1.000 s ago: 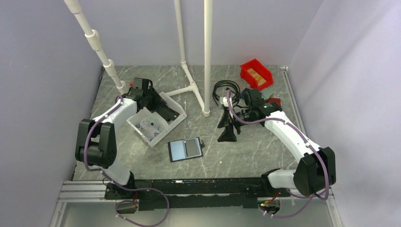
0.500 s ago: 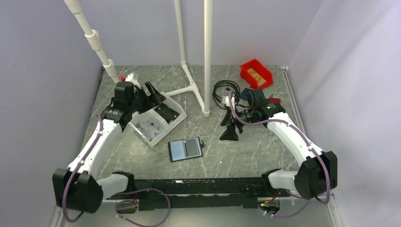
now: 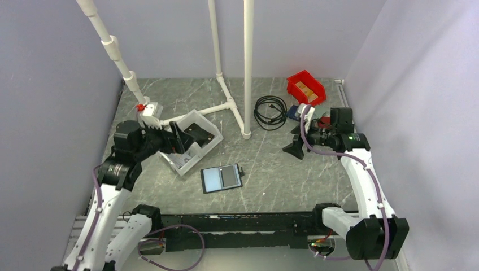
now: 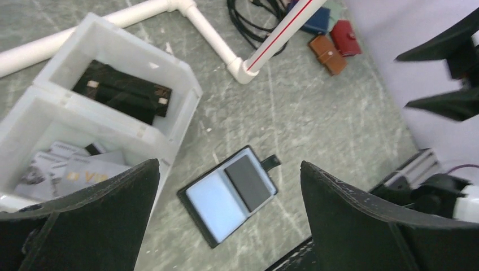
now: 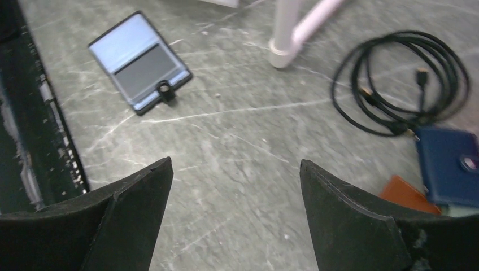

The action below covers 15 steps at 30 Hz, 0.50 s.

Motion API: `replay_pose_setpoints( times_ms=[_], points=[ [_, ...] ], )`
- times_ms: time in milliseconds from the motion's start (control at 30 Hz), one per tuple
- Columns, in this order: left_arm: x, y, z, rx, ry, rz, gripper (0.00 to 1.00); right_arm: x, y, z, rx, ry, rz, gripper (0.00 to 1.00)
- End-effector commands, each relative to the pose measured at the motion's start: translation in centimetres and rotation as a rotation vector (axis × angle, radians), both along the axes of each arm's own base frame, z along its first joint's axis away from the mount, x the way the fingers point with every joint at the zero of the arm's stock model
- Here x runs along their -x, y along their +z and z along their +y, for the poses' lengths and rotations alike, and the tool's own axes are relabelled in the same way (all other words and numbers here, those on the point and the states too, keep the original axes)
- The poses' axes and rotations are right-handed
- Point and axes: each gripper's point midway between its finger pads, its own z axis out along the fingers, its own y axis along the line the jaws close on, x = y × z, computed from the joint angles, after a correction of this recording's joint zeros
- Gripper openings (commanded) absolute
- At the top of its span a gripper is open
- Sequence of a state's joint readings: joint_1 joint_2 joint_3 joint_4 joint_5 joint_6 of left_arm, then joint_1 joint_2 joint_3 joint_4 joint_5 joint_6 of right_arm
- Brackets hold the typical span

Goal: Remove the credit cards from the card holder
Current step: Reset both arms

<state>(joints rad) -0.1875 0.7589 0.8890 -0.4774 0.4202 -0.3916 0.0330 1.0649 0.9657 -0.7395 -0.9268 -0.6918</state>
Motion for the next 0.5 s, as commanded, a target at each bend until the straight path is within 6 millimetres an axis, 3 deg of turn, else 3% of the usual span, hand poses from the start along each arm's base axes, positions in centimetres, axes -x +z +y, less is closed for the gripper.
replay_pose_setpoints(
  times_ms=[0, 167, 267, 333, 467],
  points=[
    [1.8, -1.4, 2.2, -0.134, 0.034, -0.065, 0.99, -1.9, 2.0, -3.0, -0.017, -0.153, -0.087, 0.87],
    [2.5, -1.2, 3.7, -0.187, 0.097, -0.142, 0.99, -3.4, 4.7, -7.3, -0.075, -0.400, -0.127, 0.99],
    [2.1, -2.4, 5.0, -0.222, 0.166, -0.149, 0.99, -4.5, 5.8, -10.0, -0.120, -0.611, -0.113, 1.00],
    [2.6, -1.8, 5.4, -0.224, 0.189, -0.158, 1.00, -4.9, 6.4, -11.5, -0.138, -0.753, -0.094, 1.00],
    [3.1, -1.4, 5.3, -0.213, 0.187, -0.196, 1.00, -4.3, 8.4, -12.2, -0.153, -0.833, -0.098, 1.00]
  ],
)
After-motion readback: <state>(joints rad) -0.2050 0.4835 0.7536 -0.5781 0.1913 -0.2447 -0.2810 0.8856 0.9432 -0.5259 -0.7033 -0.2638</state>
